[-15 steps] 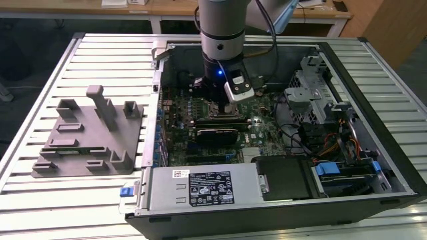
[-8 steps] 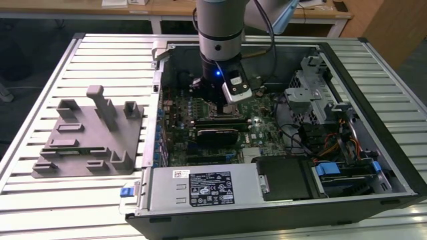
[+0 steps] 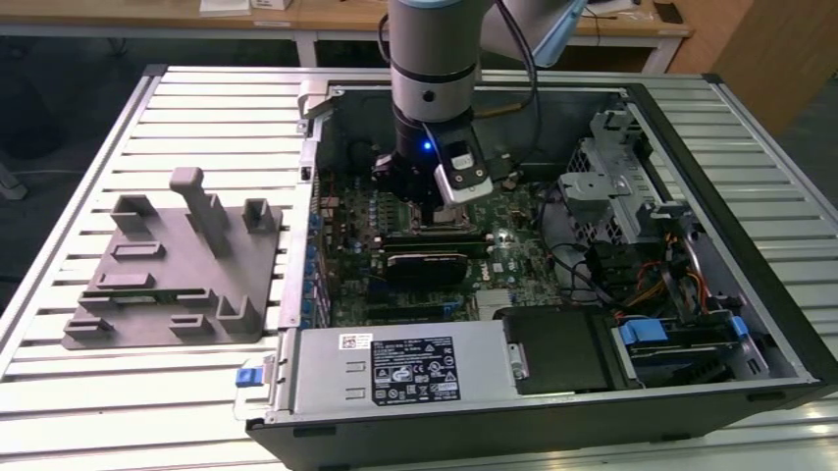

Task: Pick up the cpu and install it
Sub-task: 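Install the second cpu locking lever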

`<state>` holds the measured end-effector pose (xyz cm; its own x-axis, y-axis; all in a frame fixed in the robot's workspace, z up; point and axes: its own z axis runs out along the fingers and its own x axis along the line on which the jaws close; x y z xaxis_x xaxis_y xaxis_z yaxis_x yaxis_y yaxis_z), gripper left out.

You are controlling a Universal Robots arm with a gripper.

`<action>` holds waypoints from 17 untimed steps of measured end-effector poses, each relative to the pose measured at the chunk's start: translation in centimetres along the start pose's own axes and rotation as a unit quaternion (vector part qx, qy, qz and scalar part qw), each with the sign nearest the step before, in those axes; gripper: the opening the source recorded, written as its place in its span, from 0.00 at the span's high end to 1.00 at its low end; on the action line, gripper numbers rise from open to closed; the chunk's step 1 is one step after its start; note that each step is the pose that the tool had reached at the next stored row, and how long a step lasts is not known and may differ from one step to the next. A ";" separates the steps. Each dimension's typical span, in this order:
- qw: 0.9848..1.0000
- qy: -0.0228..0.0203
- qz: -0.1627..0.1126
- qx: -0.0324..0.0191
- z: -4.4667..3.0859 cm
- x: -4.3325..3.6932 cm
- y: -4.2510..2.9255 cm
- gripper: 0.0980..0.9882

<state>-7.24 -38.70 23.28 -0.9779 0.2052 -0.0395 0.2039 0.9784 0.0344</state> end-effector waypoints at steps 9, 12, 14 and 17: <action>1.000 0.001 0.000 -0.003 0.42 -0.01 -0.09 0.99; 1.000 0.001 0.000 -0.004 0.64 -0.02 -0.18 0.99; 1.000 0.002 0.000 -0.005 0.74 -0.03 -0.31 0.99; 1.000 0.003 0.000 -0.009 0.81 -0.08 -0.61 0.99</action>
<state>-7.25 -39.30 22.46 -0.9780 0.2057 -0.0341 0.2037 0.9776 0.0531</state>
